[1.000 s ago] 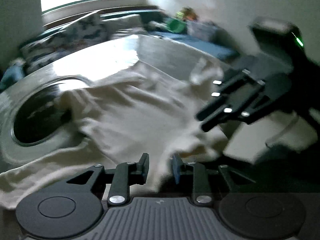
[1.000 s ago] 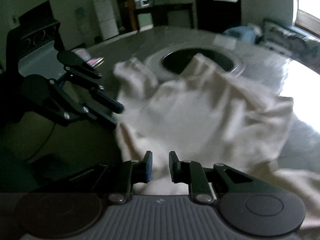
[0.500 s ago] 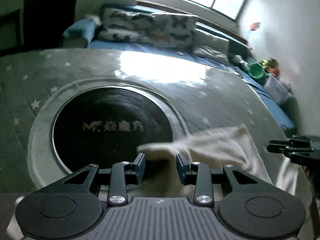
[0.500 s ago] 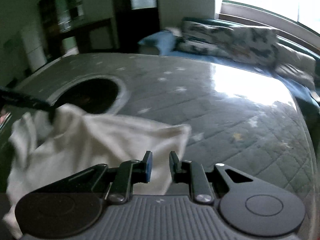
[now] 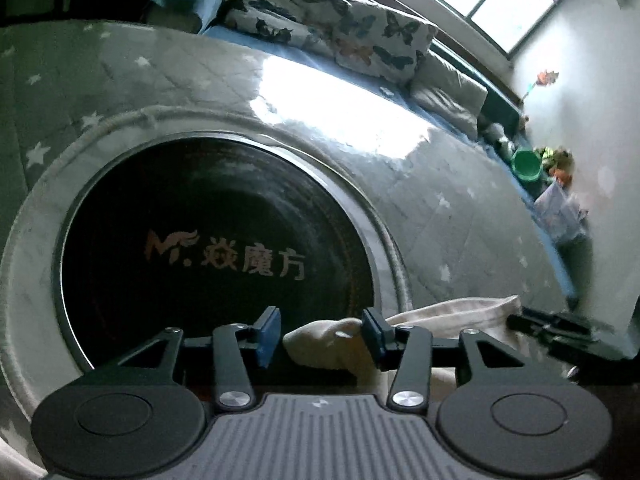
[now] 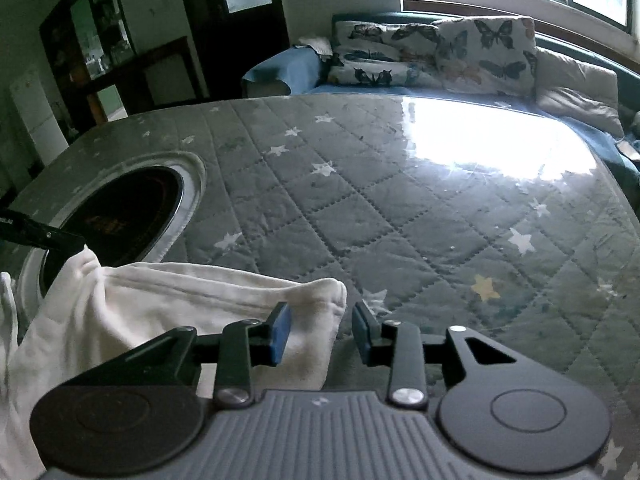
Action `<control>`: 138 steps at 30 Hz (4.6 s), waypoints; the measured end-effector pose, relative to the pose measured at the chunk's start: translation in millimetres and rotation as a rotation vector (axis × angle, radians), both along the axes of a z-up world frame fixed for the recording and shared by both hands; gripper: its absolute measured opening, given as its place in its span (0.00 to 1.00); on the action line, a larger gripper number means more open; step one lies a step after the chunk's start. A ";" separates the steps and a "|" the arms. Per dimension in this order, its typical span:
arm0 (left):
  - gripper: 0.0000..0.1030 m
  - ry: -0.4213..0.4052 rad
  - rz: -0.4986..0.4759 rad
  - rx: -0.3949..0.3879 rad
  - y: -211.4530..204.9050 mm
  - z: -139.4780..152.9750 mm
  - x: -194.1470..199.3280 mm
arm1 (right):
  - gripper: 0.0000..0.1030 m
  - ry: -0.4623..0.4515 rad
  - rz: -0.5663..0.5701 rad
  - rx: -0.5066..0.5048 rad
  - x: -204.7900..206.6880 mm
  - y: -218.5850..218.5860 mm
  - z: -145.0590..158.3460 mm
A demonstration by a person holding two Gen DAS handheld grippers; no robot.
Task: Fold clothes
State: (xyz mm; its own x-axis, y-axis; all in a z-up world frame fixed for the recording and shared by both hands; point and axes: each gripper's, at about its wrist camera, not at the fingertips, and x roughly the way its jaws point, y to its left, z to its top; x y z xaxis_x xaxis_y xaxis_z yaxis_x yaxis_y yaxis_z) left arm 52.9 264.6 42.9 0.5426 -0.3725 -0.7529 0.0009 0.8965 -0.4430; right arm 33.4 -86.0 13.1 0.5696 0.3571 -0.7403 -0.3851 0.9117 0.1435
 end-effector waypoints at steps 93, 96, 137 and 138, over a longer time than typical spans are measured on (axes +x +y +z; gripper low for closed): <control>0.39 -0.238 0.131 0.321 26.2 29.8 -163.2 | 0.38 -0.097 0.151 -0.005 -121.8 48.0 11.2; 0.39 -0.210 0.231 0.336 49.9 21.2 -185.8 | 0.45 -0.110 0.160 -0.015 -132.4 48.3 9.0; 0.08 -0.127 0.515 0.601 113.8 -14.3 -185.4 | 0.52 -0.131 0.149 -0.027 -151.6 52.9 4.9; 0.08 -0.124 0.522 0.613 116.2 -14.5 -184.6 | 0.52 -0.134 0.144 -0.022 -152.5 51.2 6.3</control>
